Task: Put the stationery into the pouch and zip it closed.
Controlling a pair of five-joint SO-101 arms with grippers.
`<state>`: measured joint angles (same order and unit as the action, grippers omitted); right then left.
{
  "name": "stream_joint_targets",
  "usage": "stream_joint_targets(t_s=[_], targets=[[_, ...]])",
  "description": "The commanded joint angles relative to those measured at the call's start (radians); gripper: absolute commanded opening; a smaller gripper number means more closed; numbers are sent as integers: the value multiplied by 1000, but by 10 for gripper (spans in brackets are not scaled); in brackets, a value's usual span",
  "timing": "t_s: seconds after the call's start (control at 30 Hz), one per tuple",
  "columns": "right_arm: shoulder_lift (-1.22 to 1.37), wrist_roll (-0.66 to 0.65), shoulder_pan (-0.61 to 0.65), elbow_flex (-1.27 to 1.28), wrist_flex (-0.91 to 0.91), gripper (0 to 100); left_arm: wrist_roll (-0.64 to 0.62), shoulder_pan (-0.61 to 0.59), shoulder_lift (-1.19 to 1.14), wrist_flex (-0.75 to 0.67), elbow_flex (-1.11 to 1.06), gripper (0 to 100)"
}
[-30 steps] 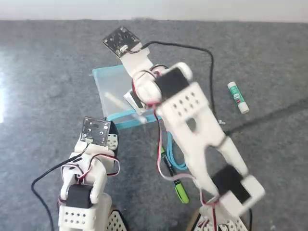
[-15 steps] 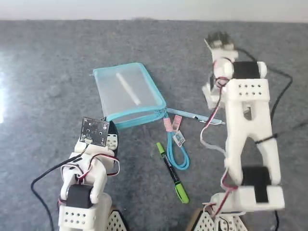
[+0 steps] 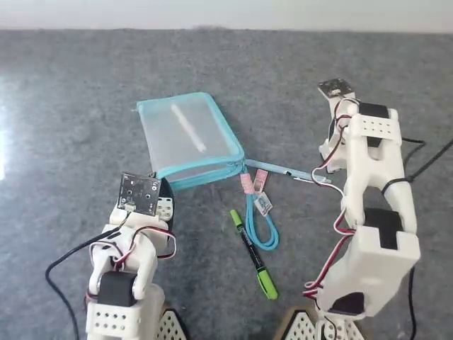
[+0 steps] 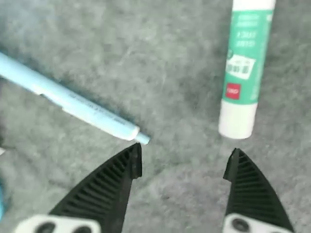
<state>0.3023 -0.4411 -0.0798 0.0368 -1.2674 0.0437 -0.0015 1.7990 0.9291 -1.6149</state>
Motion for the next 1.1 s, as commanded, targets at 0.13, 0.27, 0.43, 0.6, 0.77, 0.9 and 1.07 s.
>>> stream_joint_targets(t_s=[0.13,0.27,0.43,0.6,0.77,0.9,1.07], targets=[[-4,-18,-30,-6,76,274,8,11,0,8,-1,12],[-2,-20,-33,-2,124,274,8,11,0,8,-1,12],[16,-20,-33,-3,191,274,8,8,0,8,-1,12],[99,-20,-35,-5,239,274,8,6,0,8,-1,12],[148,-20,-35,-6,245,272,8,6,0,8,-1,12],[159,-15,-35,-6,251,270,8,6,0,8,-1,12],[151,-12,-35,-6,243,214,8,6,0,8,-1,12]])
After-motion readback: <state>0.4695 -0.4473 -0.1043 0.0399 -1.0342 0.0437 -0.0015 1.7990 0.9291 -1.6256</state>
